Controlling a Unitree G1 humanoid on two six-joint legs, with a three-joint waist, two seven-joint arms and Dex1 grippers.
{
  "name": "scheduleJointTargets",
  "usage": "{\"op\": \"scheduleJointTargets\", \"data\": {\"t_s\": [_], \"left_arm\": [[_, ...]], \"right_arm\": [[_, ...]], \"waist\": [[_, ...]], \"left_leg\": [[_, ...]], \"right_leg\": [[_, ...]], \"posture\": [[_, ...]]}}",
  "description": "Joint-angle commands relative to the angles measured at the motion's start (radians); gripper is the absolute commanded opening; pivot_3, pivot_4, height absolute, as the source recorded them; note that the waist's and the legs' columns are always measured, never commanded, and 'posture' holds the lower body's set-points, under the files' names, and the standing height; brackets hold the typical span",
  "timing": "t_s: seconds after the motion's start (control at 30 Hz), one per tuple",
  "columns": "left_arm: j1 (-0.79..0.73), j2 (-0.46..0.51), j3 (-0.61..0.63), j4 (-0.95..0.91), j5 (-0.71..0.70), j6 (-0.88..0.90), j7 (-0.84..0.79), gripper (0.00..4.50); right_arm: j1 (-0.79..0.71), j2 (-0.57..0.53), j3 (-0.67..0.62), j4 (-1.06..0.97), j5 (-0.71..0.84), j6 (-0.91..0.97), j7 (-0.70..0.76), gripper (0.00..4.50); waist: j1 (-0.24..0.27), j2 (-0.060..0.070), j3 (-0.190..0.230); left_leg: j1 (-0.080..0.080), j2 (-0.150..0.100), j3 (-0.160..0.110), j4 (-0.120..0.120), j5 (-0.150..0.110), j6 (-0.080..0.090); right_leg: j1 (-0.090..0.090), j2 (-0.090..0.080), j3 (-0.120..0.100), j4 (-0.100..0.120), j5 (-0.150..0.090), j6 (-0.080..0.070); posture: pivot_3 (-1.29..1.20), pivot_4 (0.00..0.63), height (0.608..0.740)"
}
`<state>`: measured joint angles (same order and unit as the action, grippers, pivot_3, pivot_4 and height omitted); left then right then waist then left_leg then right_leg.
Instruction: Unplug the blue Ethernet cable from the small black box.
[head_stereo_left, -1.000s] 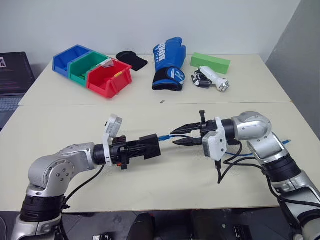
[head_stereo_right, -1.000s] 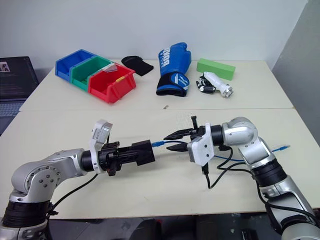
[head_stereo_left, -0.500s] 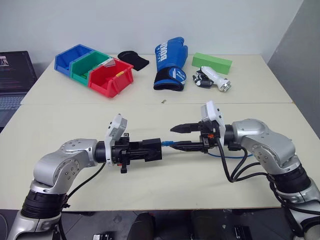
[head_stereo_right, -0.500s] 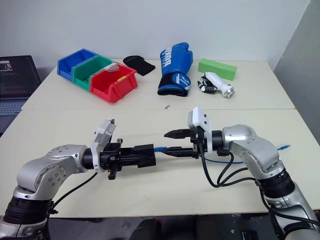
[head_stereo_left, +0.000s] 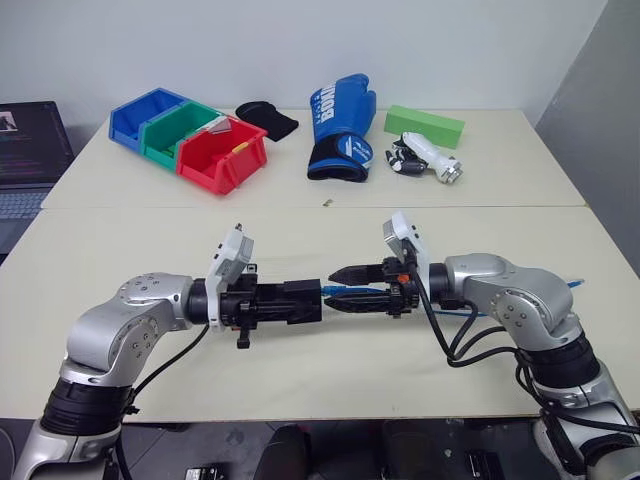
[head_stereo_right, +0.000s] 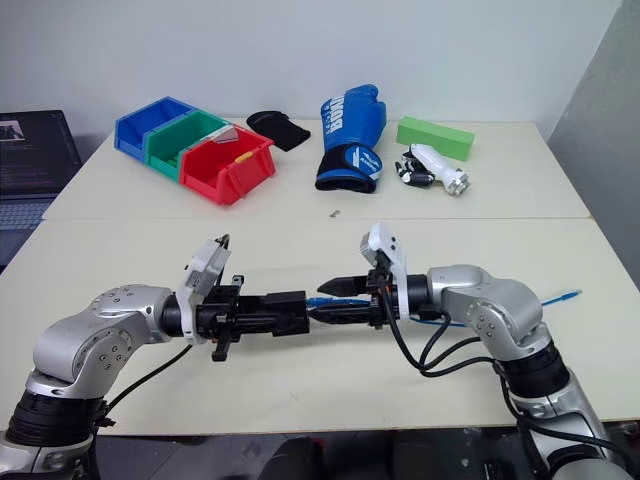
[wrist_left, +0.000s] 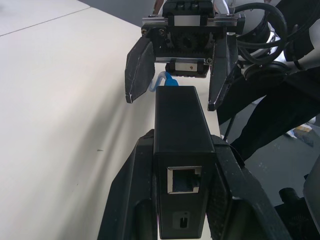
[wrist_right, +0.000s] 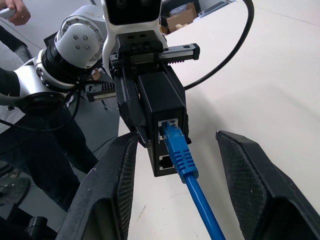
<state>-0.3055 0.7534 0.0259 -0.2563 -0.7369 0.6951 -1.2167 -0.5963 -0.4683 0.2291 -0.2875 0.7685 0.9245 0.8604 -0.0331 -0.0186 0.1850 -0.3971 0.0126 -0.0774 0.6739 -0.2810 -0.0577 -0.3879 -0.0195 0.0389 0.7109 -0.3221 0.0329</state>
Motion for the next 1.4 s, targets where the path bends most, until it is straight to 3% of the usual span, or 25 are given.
{"op": "scheduleJointTargets", "data": {"t_s": [0.03, 0.13, 0.53, 0.73, 0.8, 1.0, 1.4], "left_arm": [[0.005, 0.016, 0.014, 0.002, 0.005, -0.021, -0.018, 0.79], [0.005, 0.014, 0.014, 0.007, 0.008, -0.025, -0.019, 0.79], [-0.003, -0.012, 0.006, 0.027, 0.02, -0.035, -0.008, 0.79], [0.011, -0.009, 0.004, 0.021, 0.027, -0.04, -0.023, 0.79], [0.012, -0.005, 0.002, 0.023, 0.03, -0.043, -0.03, 0.79], [0.014, -0.011, -0.002, 0.024, 0.03, -0.048, -0.035, 0.79], [0.009, -0.012, -0.003, 0.021, 0.03, -0.044, -0.028, 0.79]], "right_arm": [[-0.007, 0.016, -0.024, -0.014, 0.007, -0.001, -0.006, 2.63], [-0.008, 0.017, -0.02, -0.013, 0.0, -0.002, -0.003, 2.63], [-0.01, 0.02, -0.001, -0.019, -0.044, -0.028, 0.004, 0.01], [-0.009, 0.02, -0.011, -0.011, -0.041, -0.029, 0.033, 0.01], [-0.006, 0.019, -0.026, -0.005, -0.022, -0.019, 0.046, 0.72], [0.001, 0.019, -0.052, 0.015, 0.016, 0.028, 0.055, 2.08], [0.021, 0.055, -0.037, -0.004, -0.014, 0.031, -0.009, 2.13]], "waist": [[0.0, 0.0, 0.0], [0.0, 0.0, 0.0], [0.0, 0.0, 0.0], [0.0, 0.0, 0.0], [0.0, 0.0, 0.0], [0.0, 0.0, 0.0], [0.0, 0.0, 0.0]], "left_leg": [[0.0, 0.0, 0.0, 0.0, 0.0, 0.0], [0.0, 0.0, 0.0, 0.0, 0.0, 0.0], [0.0, 0.0, 0.0, 0.0, 0.0, 0.0], [0.0, 0.0, 0.0, 0.0, 0.0, 0.0], [0.0, 0.0, 0.0, 0.0, 0.0, 0.0], [0.0, 0.0, 0.0, 0.0, 0.0, 0.0], [0.0, 0.0, 0.0, 0.0, 0.0, 0.0]], "right_leg": [[0.0, 0.0, 0.0, 0.0, 0.0, 0.0], [0.0, 0.0, 0.0, 0.0, 0.0, 0.0], [0.0, 0.0, 0.0, 0.0, 0.0, 0.0], [0.0, 0.0, 0.0, 0.0, 0.0, 0.0], [0.0, 0.0, 0.0, 0.0, 0.0, 0.0], [0.0, 0.0, 0.0, 0.0, 0.0, 0.0], [0.0, 0.0, 0.0, 0.0, 0.0, 0.0]], "posture": [[0.0, 0.15, 0.74], [0.0, 0.15, 0.74], [0.0, 0.15, 0.74], [0.0, 0.15, 0.74], [0.0, 0.15, 0.74], [0.0, 0.15, 0.74], [0.0, 0.15, 0.74]]}}
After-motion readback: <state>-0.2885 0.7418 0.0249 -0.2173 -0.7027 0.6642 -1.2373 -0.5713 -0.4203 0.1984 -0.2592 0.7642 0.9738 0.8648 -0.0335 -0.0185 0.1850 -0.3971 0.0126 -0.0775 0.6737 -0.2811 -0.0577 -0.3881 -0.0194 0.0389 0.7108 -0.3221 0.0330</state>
